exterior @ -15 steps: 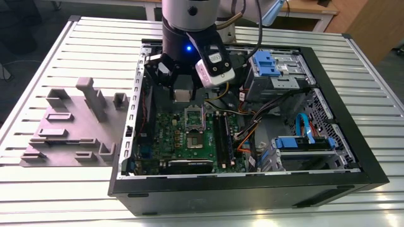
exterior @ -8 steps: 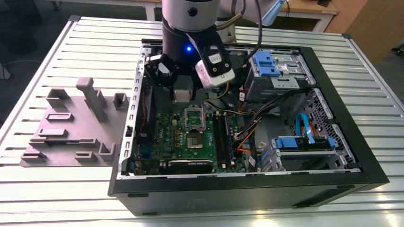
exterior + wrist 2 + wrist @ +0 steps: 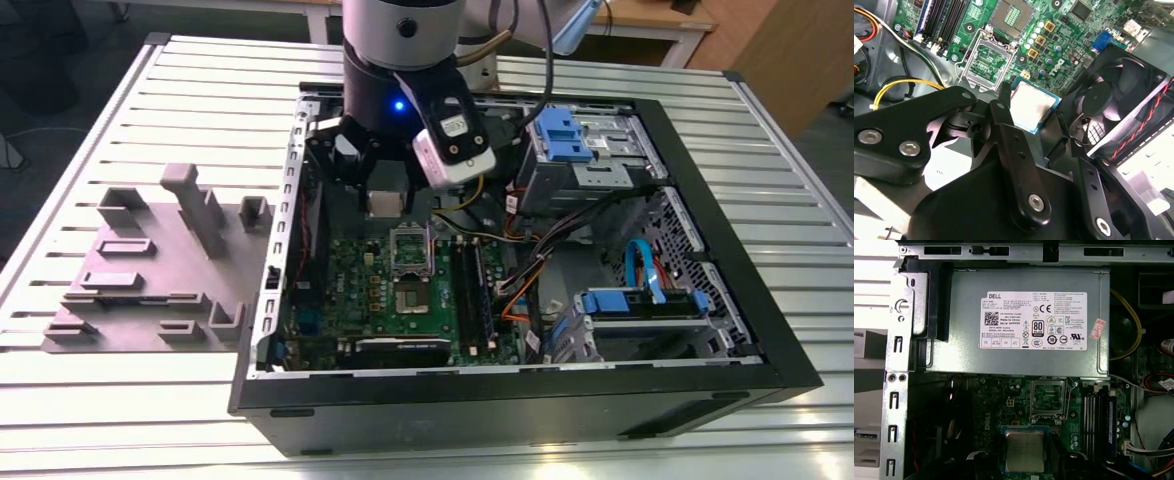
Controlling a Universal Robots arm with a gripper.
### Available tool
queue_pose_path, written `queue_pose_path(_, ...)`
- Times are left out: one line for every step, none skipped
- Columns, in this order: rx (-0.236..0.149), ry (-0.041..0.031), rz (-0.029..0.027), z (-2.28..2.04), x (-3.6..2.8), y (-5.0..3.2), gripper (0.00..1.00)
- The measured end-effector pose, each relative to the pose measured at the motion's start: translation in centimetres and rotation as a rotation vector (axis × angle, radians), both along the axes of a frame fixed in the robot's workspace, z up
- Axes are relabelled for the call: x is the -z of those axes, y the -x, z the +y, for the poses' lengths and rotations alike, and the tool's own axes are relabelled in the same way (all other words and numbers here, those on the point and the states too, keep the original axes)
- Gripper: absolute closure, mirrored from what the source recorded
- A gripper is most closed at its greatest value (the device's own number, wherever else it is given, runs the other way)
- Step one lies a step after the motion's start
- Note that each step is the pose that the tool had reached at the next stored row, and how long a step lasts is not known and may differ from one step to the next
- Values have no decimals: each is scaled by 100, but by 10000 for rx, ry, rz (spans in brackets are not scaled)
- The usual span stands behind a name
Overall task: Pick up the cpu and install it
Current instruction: 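Pick up the cpu and move it towards the insertion slot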
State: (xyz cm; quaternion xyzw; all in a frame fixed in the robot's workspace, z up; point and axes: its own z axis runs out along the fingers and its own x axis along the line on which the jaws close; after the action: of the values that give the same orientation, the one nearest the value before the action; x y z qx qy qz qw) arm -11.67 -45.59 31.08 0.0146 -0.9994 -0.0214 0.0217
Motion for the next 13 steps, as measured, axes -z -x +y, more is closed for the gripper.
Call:
queue_pose_path(0, 3, 2, 0, 6, 0, 53)
queue_pose_path(0, 4, 3, 0, 9, 0, 53)
queue_pose_path(0, 5, 4, 0, 10, 0, 53)
queue_pose_path(0, 3, 2, 0, 12, 0, 53)
queue_pose_path(0, 1, 3, 0, 13, 0, 53)
queue_pose_path(0, 1, 2, 0, 14, 0, 53)
queue_pose_path(0, -2, 2, 0, 15, 0, 53)
queue_pose_path(0, -6, 0, 0, 20, 0, 53)
queue_pose_path(1, -7, 0, 0, 27, 0, 53)
queue_pose_path(1, -5, 2, 0, 33, 0, 53)
queue_pose_path(0, -3, 2, 0, 41, 0, 53)
queue_pose_path(0, -4, 2, 0, 48, 0, 53)
queue_pose_path(0, -4, 2, 0, 54, 0, 53)
